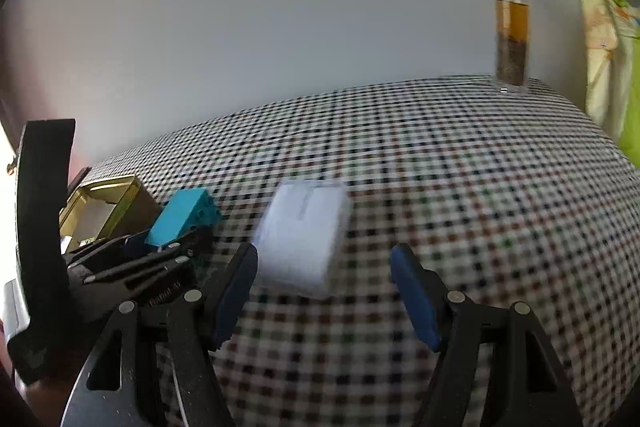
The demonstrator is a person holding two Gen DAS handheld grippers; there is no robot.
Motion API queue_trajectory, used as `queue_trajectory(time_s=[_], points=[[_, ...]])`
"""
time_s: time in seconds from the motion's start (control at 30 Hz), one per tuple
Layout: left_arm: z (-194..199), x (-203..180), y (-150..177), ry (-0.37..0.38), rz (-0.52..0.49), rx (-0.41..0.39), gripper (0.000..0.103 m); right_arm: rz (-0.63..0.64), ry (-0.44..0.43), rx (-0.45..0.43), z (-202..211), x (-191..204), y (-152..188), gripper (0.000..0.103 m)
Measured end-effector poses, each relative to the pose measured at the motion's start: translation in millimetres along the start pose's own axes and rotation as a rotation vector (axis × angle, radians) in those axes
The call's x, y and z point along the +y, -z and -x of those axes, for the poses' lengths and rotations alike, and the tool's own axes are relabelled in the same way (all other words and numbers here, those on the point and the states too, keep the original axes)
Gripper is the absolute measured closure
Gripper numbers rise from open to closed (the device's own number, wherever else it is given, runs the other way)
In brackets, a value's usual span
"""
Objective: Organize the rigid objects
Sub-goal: 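Grasp clear plastic box with right tool while left tool holds teal block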
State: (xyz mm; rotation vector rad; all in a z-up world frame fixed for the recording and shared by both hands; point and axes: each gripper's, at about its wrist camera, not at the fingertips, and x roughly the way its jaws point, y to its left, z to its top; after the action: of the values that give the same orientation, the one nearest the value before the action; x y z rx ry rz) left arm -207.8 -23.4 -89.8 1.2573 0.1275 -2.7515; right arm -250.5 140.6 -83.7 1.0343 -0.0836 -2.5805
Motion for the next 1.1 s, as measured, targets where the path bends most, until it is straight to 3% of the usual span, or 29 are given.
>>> queue_trajectory(time_s=[0.43, 0.6, 0.77, 1.1], points=[[-5.6, 12.5, -3.1, -0.013, 0.036, 0.006, 0.061, 0.012, -0.007, 0.119, -44.7, 10.6, -15.8, 0.03], [-5.6, 12.0, -2.9, -0.013, 0.036, 0.006, 0.061, 0.015, -0.004, 0.121, -44.8, 12.5, -15.2, 0.03], [-5.5, 11.3, -2.8, -0.012, 0.038, 0.003, 0.061, 0.066, 0.013, 0.132, -40.8, 23.9, -9.7, 0.045], [4.5, 12.3, 2.2, -0.012, 0.038, -0.027, 0.061, 0.061, -0.006, 0.113, -30.4, 16.8, -7.9, 0.045]])
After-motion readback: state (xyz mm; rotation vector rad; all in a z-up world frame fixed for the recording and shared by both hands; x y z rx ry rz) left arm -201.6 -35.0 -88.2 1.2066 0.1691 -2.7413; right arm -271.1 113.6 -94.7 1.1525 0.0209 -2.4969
